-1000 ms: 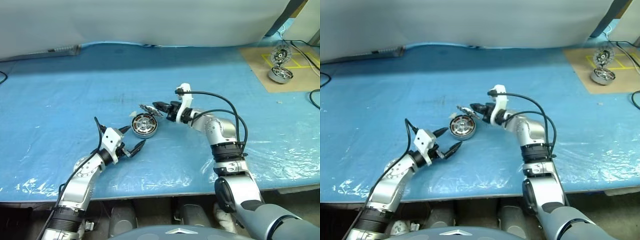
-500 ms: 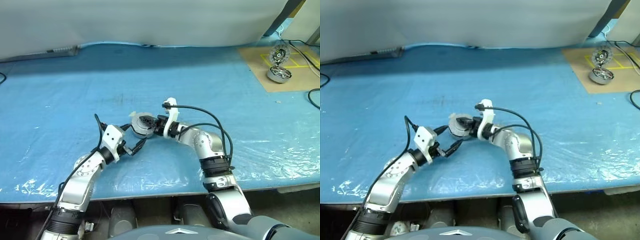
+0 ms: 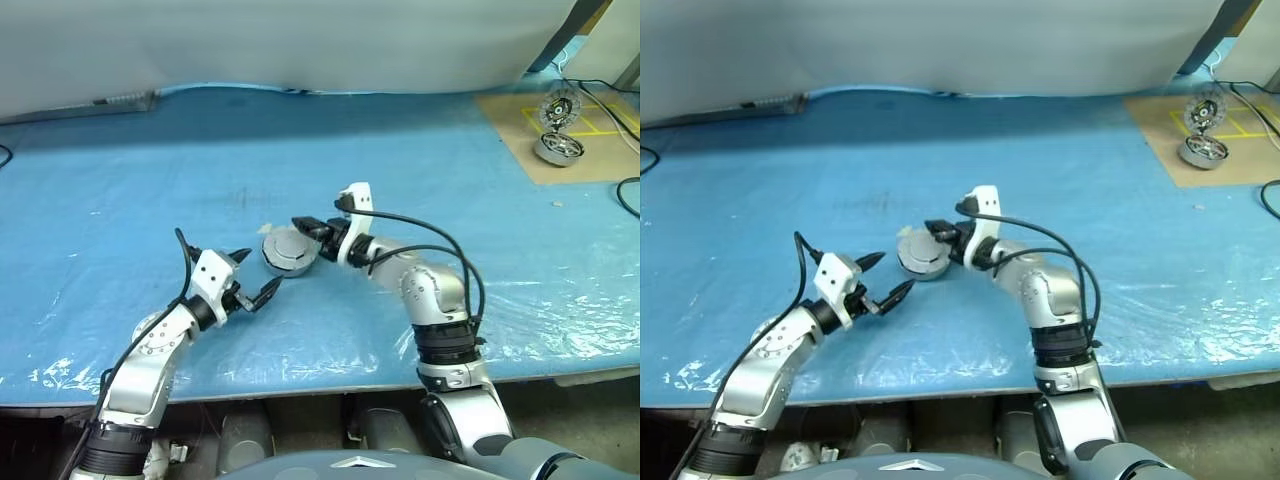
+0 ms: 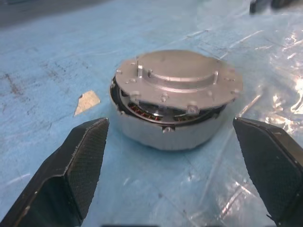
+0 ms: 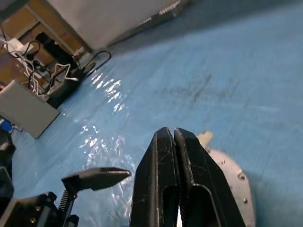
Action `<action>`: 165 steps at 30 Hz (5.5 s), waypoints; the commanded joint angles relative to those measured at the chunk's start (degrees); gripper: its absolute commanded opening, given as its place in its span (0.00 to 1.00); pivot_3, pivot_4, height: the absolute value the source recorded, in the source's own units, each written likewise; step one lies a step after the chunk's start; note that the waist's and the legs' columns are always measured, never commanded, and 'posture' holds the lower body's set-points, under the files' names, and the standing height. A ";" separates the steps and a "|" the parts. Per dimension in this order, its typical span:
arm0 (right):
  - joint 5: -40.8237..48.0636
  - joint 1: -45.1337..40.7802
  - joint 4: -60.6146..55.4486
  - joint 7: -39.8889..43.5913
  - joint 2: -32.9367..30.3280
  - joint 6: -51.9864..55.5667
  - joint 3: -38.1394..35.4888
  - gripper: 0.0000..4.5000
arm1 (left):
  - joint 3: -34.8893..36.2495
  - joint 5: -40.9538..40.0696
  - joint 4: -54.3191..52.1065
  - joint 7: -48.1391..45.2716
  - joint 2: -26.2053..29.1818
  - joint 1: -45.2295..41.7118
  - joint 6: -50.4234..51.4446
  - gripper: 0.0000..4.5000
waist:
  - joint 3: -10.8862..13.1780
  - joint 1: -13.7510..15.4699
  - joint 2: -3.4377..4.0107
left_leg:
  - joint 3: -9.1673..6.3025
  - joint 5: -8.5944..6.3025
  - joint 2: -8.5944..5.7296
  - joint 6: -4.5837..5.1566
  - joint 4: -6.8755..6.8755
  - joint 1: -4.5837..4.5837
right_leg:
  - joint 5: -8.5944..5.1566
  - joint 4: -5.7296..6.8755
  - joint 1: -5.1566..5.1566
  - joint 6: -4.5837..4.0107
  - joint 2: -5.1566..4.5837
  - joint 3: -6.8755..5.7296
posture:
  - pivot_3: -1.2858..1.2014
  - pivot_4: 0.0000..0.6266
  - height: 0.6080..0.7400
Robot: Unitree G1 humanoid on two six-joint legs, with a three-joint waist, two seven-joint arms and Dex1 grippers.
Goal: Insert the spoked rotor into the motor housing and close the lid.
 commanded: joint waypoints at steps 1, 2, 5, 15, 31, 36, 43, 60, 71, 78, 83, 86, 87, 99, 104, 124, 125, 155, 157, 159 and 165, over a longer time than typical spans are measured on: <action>-2.40 -1.05 -5.92 0.40 -2.91 -0.41 4.57 0.05 | 1.25 -0.44 1.83 -1.15 0.29 1.21 -4.25 1.00 | 0.00 0.02 0.00 | 0.00 0.00 0.00 0.00 0.00 0.00 | 0.00 0.00 0.00 0.00 0.00 0.00 | 0.52 0.24 1.00; -3.75 -1.03 -6.74 1.19 -4.57 -0.97 6.83 0.10 | 1.20 -0.29 2.75 -1.34 0.19 1.45 -5.20 1.00 | 0.00 0.03 0.00 | 0.00 0.00 0.00 0.00 0.00 0.01 | 0.00 0.00 0.00 0.01 0.00 0.00 | 0.52 0.24 1.00; -7.45 -0.96 -7.70 4.17 -8.92 -3.01 13.54 0.28 | 1.09 -0.10 5.68 -1.98 -0.13 1.86 -8.12 1.00 | 0.00 0.08 0.00 | 0.00 0.00 -0.01 0.00 0.01 -0.01 | -0.01 -0.01 0.00 0.02 -0.01 0.01 | 0.52 0.24 1.00; -13.72 -4.87 2.51 6.50 -8.77 -9.38 17.76 0.97 | 1.39 0.26 17.52 -4.47 -0.97 0.44 -17.90 1.00 | 0.00 0.03 0.00 | 0.00 0.00 -0.01 0.00 0.04 0.00 | 0.00 0.03 0.00 0.02 -0.02 0.02 | 0.52 0.24 1.00; -23.24 0.66 9.00 6.55 -7.51 -18.34 21.86 0.97 | 0.69 0.73 23.92 -5.22 -1.95 -0.94 -23.37 1.00 | -0.02 0.05 0.02 | 0.01 0.00 -0.01 0.00 0.07 0.22 | 0.00 0.11 0.17 0.02 -0.03 0.06 | 0.52 0.24 1.00; -25.42 0.81 10.92 5.27 -6.21 -20.89 21.37 0.68 | 0.60 0.68 22.97 -5.07 -1.84 -1.00 -22.71 1.00 | -0.02 0.03 0.02 | 0.02 0.00 -0.01 0.00 0.07 0.23 | 0.00 0.12 0.19 0.01 -0.03 0.06 | 0.52 0.24 1.00; -25.95 0.18 9.34 4.60 -4.77 -20.52 20.06 0.66 | 0.46 0.75 21.17 -4.55 -1.84 -1.04 -21.28 1.00 | -0.02 0.06 0.03 | 0.02 0.00 -0.01 0.00 0.07 0.23 | 0.00 0.12 0.18 0.01 -0.03 0.06 | 0.52 0.24 1.00; -30.44 0.96 9.36 3.10 -2.20 -14.54 23.34 0.66 | -1.09 1.05 8.58 -0.93 -1.78 0.22 -11.39 1.00 | -0.02 -0.16 0.02 | 0.02 0.00 0.02 -0.01 0.01 0.19 | -0.01 0.07 0.14 0.00 -0.01 0.06 | 0.52 0.24 1.00; -32.34 0.94 10.90 2.11 -2.74 -12.55 22.97 0.66 | -1.29 0.79 3.56 0.21 -1.59 -1.07 -5.73 1.00 | -0.02 -0.13 0.02 | 0.02 0.00 0.01 -0.01 0.02 0.21 | -0.01 0.09 0.15 0.00 -0.01 0.06 | 0.52 0.24 1.00; -31.47 1.35 10.76 3.14 -3.36 -12.19 21.91 0.66 | 2.05 -2.54 1.20 0.99 -0.47 -5.13 0.70 1.00 | -0.02 -0.12 0.02 | 0.02 0.00 0.00 -0.01 0.04 0.23 | -0.01 0.10 0.17 0.00 -0.02 0.06 | 0.52 0.24 1.00; -31.49 1.10 11.70 3.61 -3.87 -12.78 20.97 0.66 | 4.34 -4.60 3.23 0.92 2.41 -10.05 7.70 0.80 | -0.02 0.00 0.02 | 0.02 0.00 -0.02 -0.01 0.04 0.23 | 0.00 0.10 0.17 0.00 -0.02 0.06 | 0.52 0.24 1.00; -31.57 0.92 12.24 3.57 -3.70 -13.02 20.76 0.66 | 5.53 -5.68 4.88 1.60 2.79 -13.02 11.35 0.80 | -0.02 -0.04 0.02 | 0.02 0.00 -0.04 -0.01 0.06 0.23 | 0.00 0.11 0.20 0.00 -0.03 0.07 | 0.52 0.24 1.00; -31.57 0.87 12.38 3.50 -3.59 -13.06 20.66 0.66 | 5.64 -6.81 5.40 0.84 3.35 -14.30 14.12 0.80 | -0.03 -0.03 0.01 | 0.02 0.00 -0.05 -0.01 0.06 0.24 | 0.00 0.11 0.20 0.00 -0.03 0.07 | 0.52 0.24 1.00; -31.51 2.41 13.88 3.38 -2.70 -14.63 20.58 0.66 | 2.75 -9.02 22.94 -9.88 5.78 -30.94 25.56 0.01 | -0.03 0.04 0.01 | 0.00 0.02 -0.04 -0.04 0.09 0.30 | 0.00 0.19 0.25 0.00 -0.03 0.07 | 0.52 0.24 1.00; -31.83 3.56 13.72 2.93 -2.63 -15.10 21.13 0.66 | 2.78 -10.54 29.81 -13.67 5.32 -36.96 30.56 0.01 | -0.03 0.08 0.01 | 0.00 0.02 -0.05 -0.04 0.08 0.31 | 0.00 0.16 0.27 0.00 -0.04 0.07 | 0.52 0.24 1.00; -32.17 3.70 14.30 1.18 -1.20 -15.60 20.80 0.66 | -1.43 -9.66 33.10 -19.59 6.36 -39.46 37.85 0.01 | -0.03 0.05 0.01 | -0.01 0.03 -0.05 -0.05 -0.01 0.37 | 0.00 0.06 0.34 -0.01 -0.04 0.06 | 0.52 0.24 1.00; -32.20 3.76 14.23 1.19 -1.23 -15.60 20.84 0.66 | -2.06 -9.13 32.54 -19.38 6.18 -38.82 37.62 0.01 | -0.03 0.07 0.01 | 0.00 0.03 -0.05 -0.05 -0.01 0.40 | 0.00 0.06 0.37 0.00 -0.05 0.06 | 0.52 0.24 1.00; -28.77 8.33 6.37 0.97 -1.71 -14.95 15.71 0.99 | -6.19 -4.16 25.30 -16.33 3.92 -33.04 38.48 0.00 | -0.18 1.75 0.31 | 0.01 0.01 -0.19 -0.03 -0.48 0.71 | -0.42 -0.45 0.98 0.64 -0.38 -0.06 | 0.52 0.24 1.00; -26.81 10.41 2.79 1.67 -1.78 -14.48 14.41 0.99 | -6.19 -4.06 25.45 -16.30 3.94 -33.06 38.32 0.00 | -0.18 1.82 0.32 | 0.01 0.01 -0.20 -0.03 -0.67 0.70 | -0.28 -0.58 0.98 0.41 -0.37 -0.09 | 0.52 0.24 1.00; -24.14 11.91 -0.17 1.73 -1.11 -13.16 11.95 0.99 | -6.21 -3.99 25.48 -16.24 3.85 -33.08 38.22 0.00 | -0.19 1.85 0.32 | 0.01 0.02 -0.21 -0.04 -0.85 0.69 | -0.23 -0.79 1.03 0.34 -0.36 -0.15 | 0.52 0.24 1.00; -13.58 14.98 -7.13 -1.12 3.10 -5.36 0.50 0.99 | -6.27 -4.07 25.19 -16.08 3.36 -32.84 38.03 0.00 | -0.18 1.85 0.34 | 0.00 0.02 -0.22 -0.04 -1.03 0.61 | -0.22 -1.09 1.04 0.33 -0.35 -0.23 | 0.52 0.24 1.00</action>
